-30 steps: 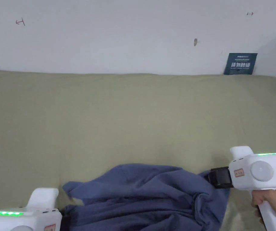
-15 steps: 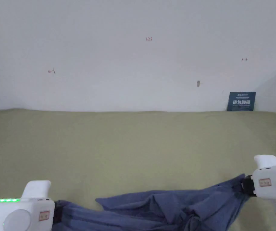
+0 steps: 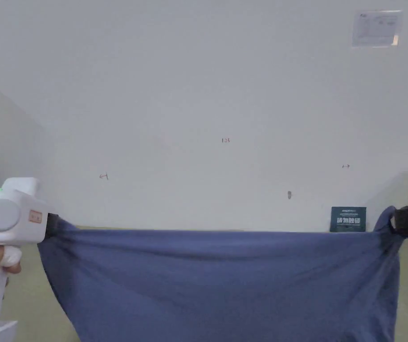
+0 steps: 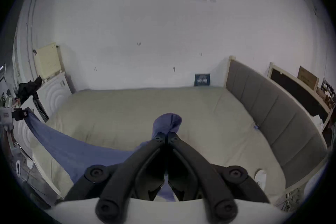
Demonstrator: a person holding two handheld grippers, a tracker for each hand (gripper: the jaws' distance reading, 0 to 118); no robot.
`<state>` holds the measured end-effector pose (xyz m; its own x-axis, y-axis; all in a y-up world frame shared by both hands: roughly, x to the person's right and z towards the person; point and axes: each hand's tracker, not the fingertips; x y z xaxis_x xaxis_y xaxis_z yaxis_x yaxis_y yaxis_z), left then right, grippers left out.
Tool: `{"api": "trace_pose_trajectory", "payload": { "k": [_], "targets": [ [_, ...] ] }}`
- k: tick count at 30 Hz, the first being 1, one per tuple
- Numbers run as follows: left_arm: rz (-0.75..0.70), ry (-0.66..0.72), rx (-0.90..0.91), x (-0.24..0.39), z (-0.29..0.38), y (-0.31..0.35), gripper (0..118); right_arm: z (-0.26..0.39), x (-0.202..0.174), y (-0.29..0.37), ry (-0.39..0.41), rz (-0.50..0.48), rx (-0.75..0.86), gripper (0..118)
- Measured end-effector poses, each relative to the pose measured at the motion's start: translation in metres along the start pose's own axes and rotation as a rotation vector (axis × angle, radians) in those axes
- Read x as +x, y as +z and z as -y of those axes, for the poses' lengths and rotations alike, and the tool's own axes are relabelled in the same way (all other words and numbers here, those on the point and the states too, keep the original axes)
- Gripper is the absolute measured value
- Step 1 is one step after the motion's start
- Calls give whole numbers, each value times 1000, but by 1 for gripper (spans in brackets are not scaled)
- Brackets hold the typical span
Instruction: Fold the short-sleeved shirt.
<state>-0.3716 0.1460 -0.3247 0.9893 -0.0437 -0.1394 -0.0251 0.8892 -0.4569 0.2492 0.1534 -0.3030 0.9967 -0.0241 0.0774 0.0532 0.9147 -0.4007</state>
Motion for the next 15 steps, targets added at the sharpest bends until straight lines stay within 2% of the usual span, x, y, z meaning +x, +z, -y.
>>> {"api": "trace_pose_trajectory", "payload": {
  "k": [7,15],
  "targets": [
    [-59,-24,35,19,-63,-4,2,-59,0,11,21,35,45,0],
    [-110,-31,84,47,-112,-43,2,-101,5,-37,-10,90,80,0]
  ]
}}
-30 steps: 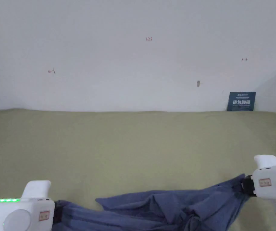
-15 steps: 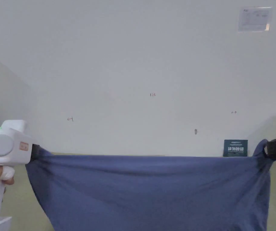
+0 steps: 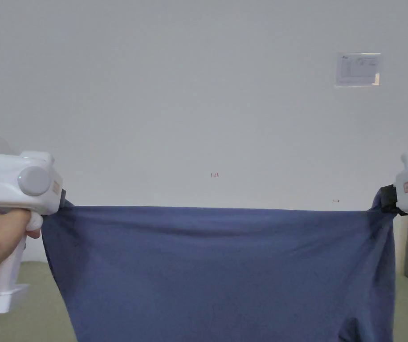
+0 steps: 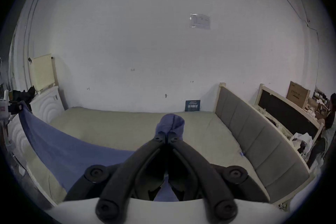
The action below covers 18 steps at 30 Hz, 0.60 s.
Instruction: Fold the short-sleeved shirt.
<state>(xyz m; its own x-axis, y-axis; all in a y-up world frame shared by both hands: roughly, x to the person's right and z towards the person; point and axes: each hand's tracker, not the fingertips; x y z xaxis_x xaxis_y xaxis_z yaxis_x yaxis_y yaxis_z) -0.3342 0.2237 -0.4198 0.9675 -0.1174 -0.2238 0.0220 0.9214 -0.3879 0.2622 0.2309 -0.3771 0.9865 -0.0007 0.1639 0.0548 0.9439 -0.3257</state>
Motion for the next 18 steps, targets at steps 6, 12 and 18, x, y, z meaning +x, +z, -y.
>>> {"api": "trace_pose_trajectory", "payload": {
  "k": [6,12,18],
  "targets": [
    [-35,29,4,24,-15,-53,2,-12,-9,-60,-19,24,7,0],
    [-52,21,-7,48,4,-114,2,6,-20,-129,-26,54,-26,0],
    [-68,-19,-74,70,60,-166,2,67,-29,-176,18,63,-113,0]
  ]
}}
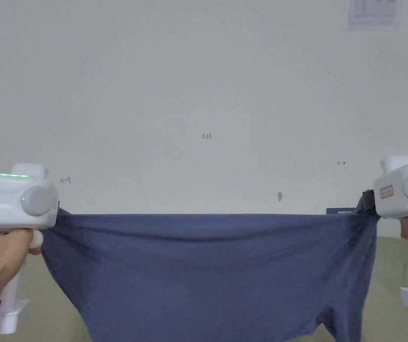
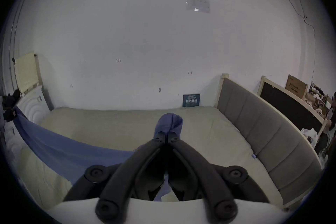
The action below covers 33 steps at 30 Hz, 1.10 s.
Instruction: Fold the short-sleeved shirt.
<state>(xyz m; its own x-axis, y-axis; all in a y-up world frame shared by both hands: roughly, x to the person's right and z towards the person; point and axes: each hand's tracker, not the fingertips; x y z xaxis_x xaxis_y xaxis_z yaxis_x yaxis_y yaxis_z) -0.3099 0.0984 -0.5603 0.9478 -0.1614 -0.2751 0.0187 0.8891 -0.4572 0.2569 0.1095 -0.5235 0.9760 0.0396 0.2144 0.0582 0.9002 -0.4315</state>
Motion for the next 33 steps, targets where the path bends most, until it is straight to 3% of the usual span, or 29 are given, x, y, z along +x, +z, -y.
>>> {"api": "trace_pose_trajectory", "payload": {
  "k": [5,11,12,15,23,27,33],
  "targets": [
    [29,-21,-64,6,60,-12,2,70,2,-14,9,2,-79,0],
    [90,-64,-121,-15,136,31,2,155,25,31,-3,-59,-124,0],
    [99,-62,-126,-21,151,44,2,171,29,45,28,-54,-147,0],
    [127,-61,-163,-46,198,69,2,223,46,89,-63,-87,-170,0],
    [184,8,-299,-96,345,153,2,381,77,191,-92,-76,-287,0],
    [202,45,-350,-110,382,169,2,419,88,211,-138,-81,-334,0],
    [203,64,-383,-114,399,167,2,423,86,208,-184,-69,-336,0]
  ]
}}
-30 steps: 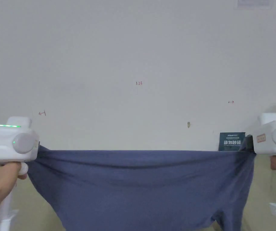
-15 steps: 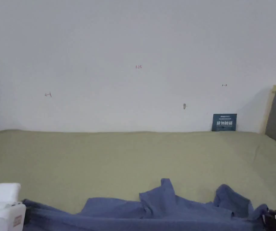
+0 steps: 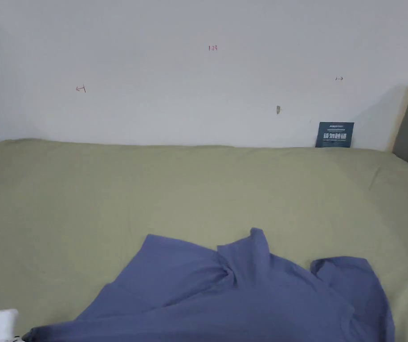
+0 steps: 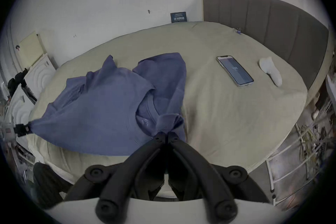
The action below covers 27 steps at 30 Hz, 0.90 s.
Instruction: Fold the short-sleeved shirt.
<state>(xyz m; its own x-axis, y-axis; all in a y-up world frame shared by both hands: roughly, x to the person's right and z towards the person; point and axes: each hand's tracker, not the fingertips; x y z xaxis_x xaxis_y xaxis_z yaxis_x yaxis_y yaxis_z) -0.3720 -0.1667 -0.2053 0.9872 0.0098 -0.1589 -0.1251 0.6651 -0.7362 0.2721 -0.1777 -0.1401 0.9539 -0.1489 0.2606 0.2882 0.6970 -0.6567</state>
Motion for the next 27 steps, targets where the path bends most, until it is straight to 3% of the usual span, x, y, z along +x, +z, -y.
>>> {"api": "trace_pose_trajectory", "payload": {
  "k": [3,4,5,6,7,8,9,12,13,14,15,16,17,18,20,24,27],
  "targets": [
    [11,10,-8,0,3,-1,3,-2,-3,-2,18,5,3,2],
    [22,19,-4,-1,3,-2,11,-3,-3,-2,8,4,7,19],
    [37,22,-6,-2,5,-2,30,-3,-3,-1,-2,9,13,52],
    [45,20,-3,-2,5,-2,63,-3,-6,1,-1,22,18,96],
    [27,16,3,-2,6,-2,105,-4,-7,1,4,30,13,116],
    [-20,-5,8,-1,5,-2,113,-4,-8,5,26,15,-17,111],
    [-40,-30,28,-1,6,1,112,-5,-8,8,38,14,58,110],
    [-34,-45,56,0,3,14,110,-18,-15,14,64,40,52,110],
    [-23,-27,60,-2,3,19,99,-14,-19,18,70,33,58,92],
    [13,-8,66,-2,3,23,72,-7,-25,22,73,34,62,58],
    [31,-6,73,-2,4,28,25,-8,-29,27,81,34,76,10],
    [30,-11,76,-1,5,32,25,-9,-33,29,85,20,90,10],
    [25,-13,79,-3,7,30,10,-10,-38,30,89,27,95,0],
    [31,-9,106,-4,9,28,0,-6,-40,34,101,42,138,0],
    [49,-14,58,-9,11,23,0,-10,-43,36,107,-12,107,0],
    [38,-13,33,-17,17,14,0,-4,-58,38,150,-21,117,0],
    [81,75,-14,-29,16,8,0,-2,-64,35,162,-29,105,0]
  ]
}}
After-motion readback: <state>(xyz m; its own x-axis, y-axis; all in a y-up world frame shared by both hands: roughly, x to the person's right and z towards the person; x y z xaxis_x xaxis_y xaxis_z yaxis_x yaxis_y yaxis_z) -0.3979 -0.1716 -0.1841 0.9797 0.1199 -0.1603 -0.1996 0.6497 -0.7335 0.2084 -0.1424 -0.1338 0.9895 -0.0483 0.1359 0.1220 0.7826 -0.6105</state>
